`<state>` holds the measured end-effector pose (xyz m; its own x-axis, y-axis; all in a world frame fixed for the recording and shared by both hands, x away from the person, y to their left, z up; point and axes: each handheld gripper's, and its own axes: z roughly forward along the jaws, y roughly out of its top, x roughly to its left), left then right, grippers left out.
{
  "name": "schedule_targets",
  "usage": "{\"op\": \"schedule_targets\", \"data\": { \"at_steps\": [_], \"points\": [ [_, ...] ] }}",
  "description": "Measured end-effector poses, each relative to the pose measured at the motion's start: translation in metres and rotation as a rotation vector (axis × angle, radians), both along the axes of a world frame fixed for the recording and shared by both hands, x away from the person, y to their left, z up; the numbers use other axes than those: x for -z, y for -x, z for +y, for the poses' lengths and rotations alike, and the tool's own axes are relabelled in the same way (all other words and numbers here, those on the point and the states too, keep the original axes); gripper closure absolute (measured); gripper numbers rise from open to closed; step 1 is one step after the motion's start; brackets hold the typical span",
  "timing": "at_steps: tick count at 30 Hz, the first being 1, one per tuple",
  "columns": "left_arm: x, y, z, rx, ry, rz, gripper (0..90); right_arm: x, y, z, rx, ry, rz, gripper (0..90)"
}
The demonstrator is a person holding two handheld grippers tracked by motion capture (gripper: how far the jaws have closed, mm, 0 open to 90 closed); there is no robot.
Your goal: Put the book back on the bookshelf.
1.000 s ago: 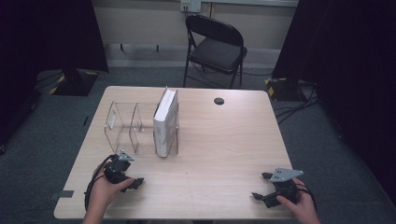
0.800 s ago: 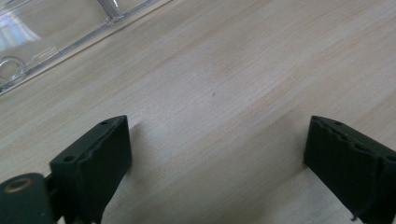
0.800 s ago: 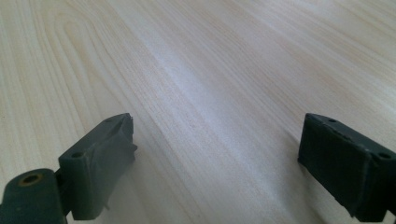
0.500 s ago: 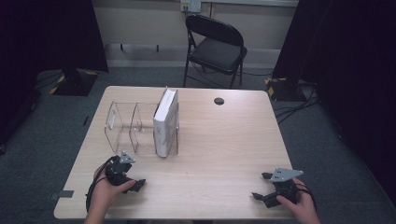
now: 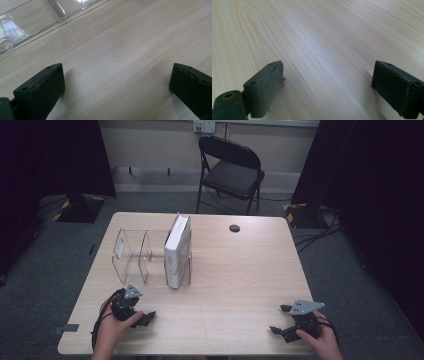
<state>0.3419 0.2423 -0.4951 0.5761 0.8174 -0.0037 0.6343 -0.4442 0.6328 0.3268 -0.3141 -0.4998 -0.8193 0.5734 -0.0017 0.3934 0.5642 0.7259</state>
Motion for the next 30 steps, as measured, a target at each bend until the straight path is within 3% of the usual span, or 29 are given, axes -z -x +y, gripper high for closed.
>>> {"op": "schedule_targets", "data": {
  "at_steps": [12,30],
  "points": [
    [0.0079,0.0053,0.0040,0.003,0.061,-0.087,0.0,0.0000,0.0000,0.0000,0.000,0.000,0.000,9.4],
    [0.0078,0.0053,0.0041,0.003,0.058,-0.088,0.0,0.0000,0.0000,0.0000,0.000,0.000,0.000,9.4]
  ]
}}
